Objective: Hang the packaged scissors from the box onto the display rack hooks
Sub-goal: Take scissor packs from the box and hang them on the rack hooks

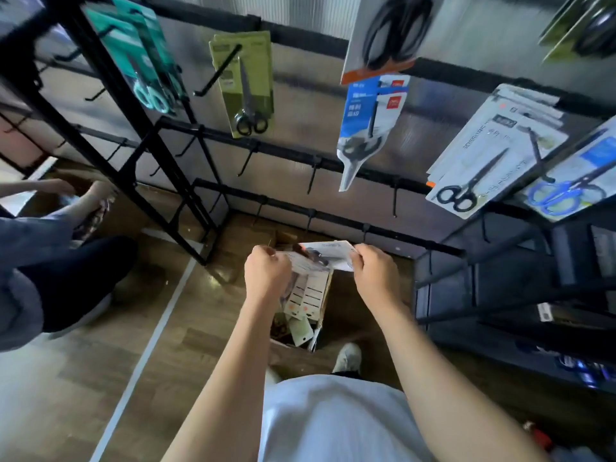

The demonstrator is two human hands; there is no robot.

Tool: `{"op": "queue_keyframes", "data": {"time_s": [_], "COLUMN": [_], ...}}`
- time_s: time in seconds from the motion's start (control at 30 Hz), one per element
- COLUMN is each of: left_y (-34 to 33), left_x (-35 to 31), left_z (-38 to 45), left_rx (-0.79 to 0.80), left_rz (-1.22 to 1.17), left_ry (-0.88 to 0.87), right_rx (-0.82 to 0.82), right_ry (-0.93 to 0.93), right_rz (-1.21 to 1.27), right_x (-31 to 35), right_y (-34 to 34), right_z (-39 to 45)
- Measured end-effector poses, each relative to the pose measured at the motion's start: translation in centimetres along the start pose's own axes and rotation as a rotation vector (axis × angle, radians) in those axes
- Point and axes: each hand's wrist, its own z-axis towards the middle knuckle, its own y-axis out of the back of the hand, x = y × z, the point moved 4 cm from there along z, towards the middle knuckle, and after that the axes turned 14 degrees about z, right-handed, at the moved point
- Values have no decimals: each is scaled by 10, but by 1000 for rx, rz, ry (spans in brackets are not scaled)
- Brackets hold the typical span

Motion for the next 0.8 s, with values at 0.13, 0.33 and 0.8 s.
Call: {"op": "queue_keyframes", "data": {"time_s": [0.13,0.33,0.8], "left_y": [24,74,142], "left_x": [-27,-55,-74], "left_z": [-6,-17,-26], "left_rx": [140,-245,-346], "left_rz": [-26,50,-70], "left_ry": [-153,-302,-449], "right_rx": [-85,-147,-47], "right_ry": [44,87,141], "right_rz": [64,111,151], "right_x": [14,31,96], "right_y": [26,68,143], "right_z": [4,11,26]}}
